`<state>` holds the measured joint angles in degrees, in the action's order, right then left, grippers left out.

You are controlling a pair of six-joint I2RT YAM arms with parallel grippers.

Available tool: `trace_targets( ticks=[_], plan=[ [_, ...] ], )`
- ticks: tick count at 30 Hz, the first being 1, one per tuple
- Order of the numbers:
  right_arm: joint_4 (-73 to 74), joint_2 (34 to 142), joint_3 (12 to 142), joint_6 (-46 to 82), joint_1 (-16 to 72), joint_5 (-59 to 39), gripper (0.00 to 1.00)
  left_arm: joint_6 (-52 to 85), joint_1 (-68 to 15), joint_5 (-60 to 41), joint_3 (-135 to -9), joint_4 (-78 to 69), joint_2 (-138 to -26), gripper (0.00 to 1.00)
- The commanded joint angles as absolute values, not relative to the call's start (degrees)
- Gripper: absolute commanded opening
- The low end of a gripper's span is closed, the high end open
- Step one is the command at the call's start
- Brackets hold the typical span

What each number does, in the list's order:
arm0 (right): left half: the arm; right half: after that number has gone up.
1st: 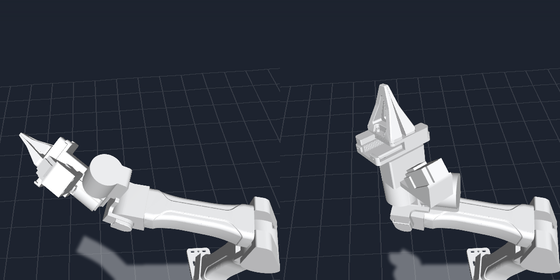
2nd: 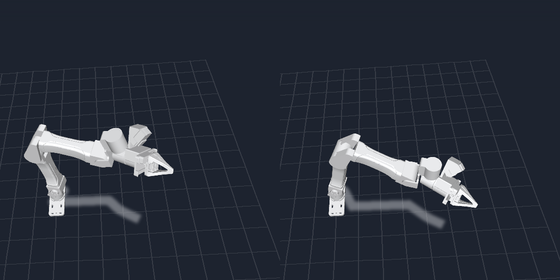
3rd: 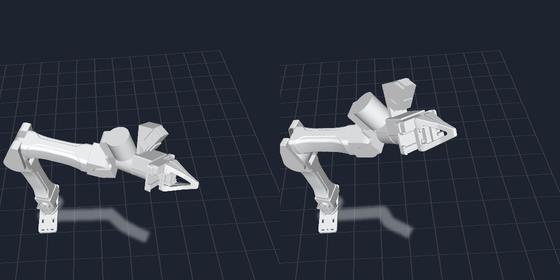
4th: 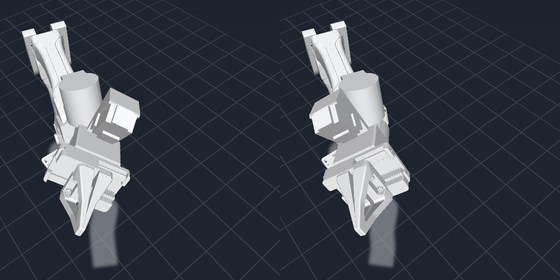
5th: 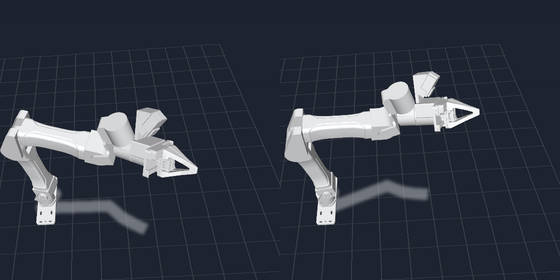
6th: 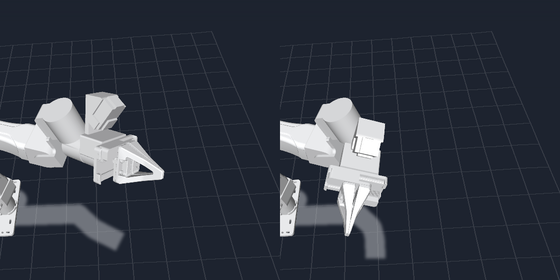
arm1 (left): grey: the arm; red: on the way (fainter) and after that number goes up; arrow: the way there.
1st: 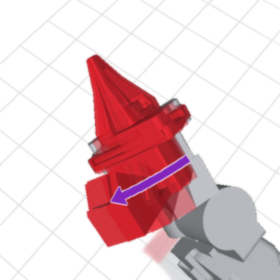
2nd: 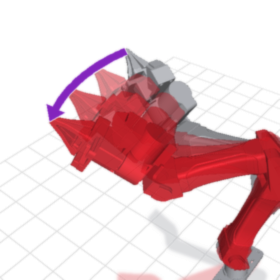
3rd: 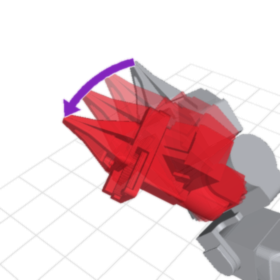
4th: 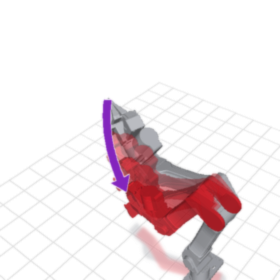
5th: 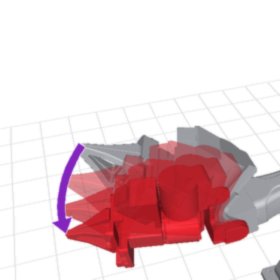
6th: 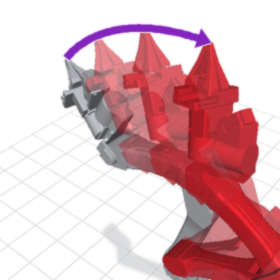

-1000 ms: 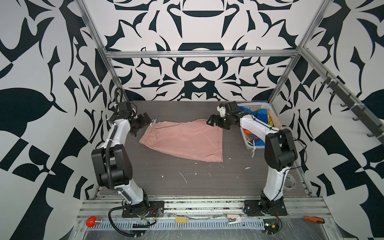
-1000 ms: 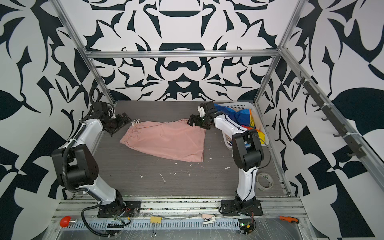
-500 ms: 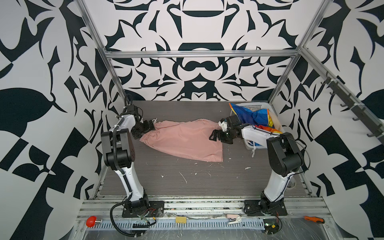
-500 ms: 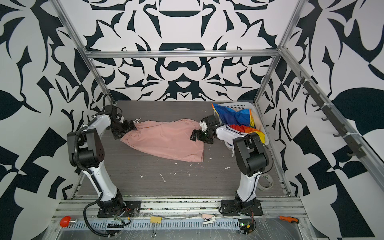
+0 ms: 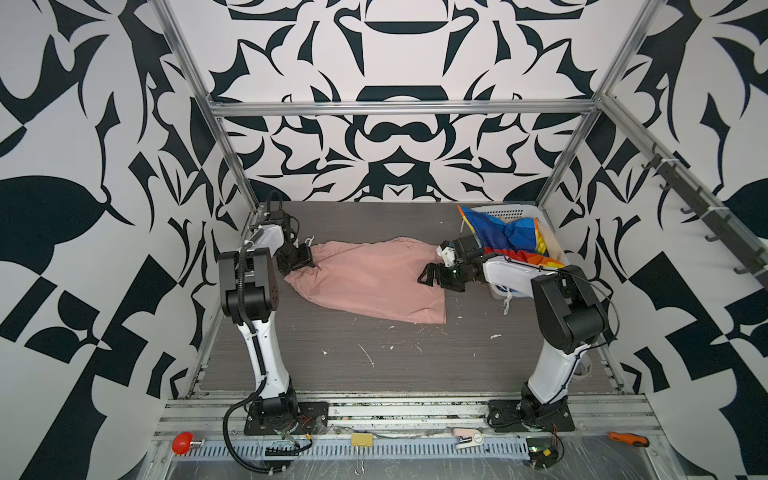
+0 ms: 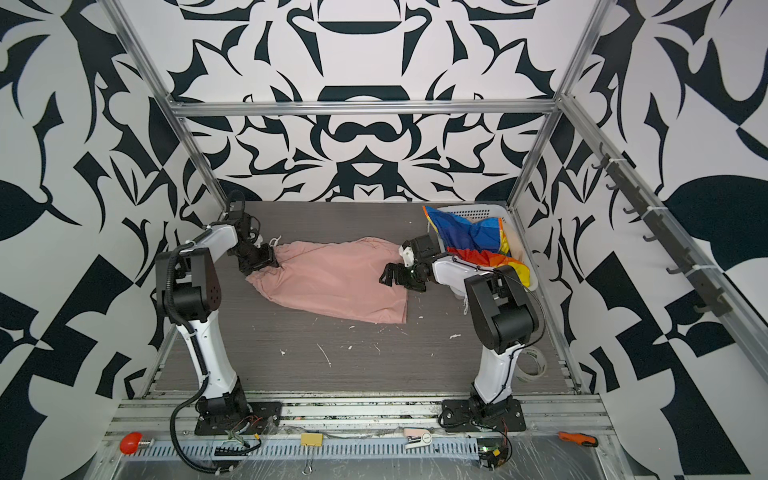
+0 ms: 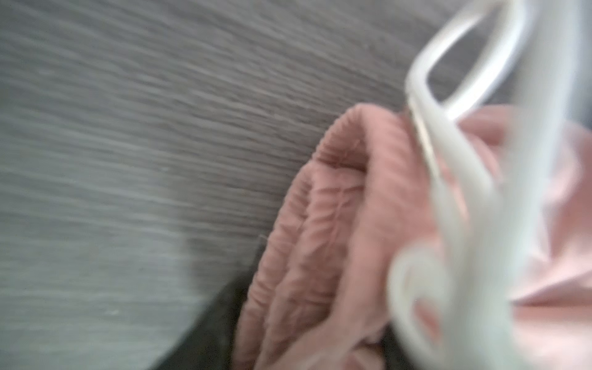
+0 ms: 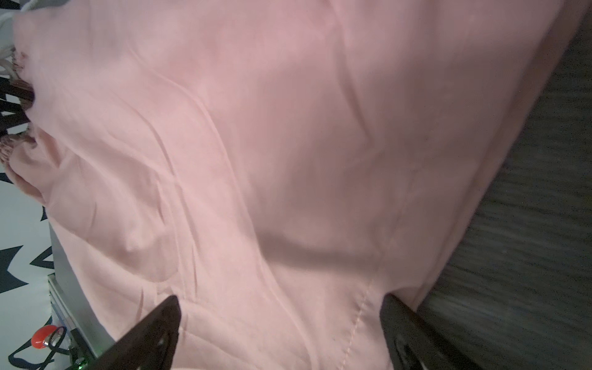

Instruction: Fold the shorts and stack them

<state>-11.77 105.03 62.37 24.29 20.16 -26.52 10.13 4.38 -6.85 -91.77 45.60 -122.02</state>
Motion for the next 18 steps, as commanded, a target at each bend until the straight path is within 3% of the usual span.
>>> trace_targets(
  ticks=[1,3,5,18],
  plan=[
    [-11.34,103.33,61.13,24.7,20.13,-26.82,0.99,9.09,2.71,-3.78,-91.93,50.17,-125.24,0.24],
    [-11.25,103.08,61.07,24.62,20.13,-26.89,0.99,8.98,2.16,-2.84,-91.74,50.17,-125.11,0.06],
    [-11.21,102.82,60.95,24.6,20.04,-26.74,0.99,9.01,1.88,-2.25,-91.58,49.94,-124.71,0.0],
    [-12.29,101.97,61.33,24.68,19.95,-25.8,0.99,5.86,-3.49,9.73,-100.66,58.39,-115.51,0.0]
  ],
)
